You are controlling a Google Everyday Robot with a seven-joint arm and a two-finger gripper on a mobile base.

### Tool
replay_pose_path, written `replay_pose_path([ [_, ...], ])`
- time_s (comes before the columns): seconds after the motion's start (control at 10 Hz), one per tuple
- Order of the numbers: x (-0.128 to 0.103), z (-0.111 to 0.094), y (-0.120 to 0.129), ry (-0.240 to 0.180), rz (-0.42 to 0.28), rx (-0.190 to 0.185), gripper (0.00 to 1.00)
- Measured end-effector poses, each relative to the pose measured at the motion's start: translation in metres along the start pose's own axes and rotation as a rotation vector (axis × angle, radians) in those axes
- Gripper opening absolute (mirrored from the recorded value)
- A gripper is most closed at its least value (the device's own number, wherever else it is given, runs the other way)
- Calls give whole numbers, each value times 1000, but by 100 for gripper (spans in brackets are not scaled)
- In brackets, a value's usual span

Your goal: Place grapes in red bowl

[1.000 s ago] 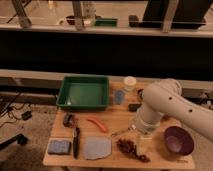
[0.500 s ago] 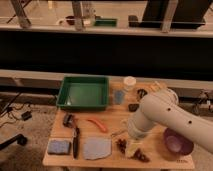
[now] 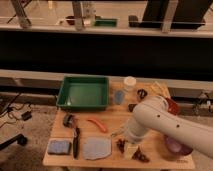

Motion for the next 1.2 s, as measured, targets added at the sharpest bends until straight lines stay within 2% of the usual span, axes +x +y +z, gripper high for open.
replay_pose_path([
  [0.7,3,2,-1,-3,13,-7,80],
  [0.8,10,6,-4,-22,45,-14,80],
  [1.0,28,29,-10,-51,107,-38,80],
  [1.2,44,51,-18,-79,156,-44,80],
])
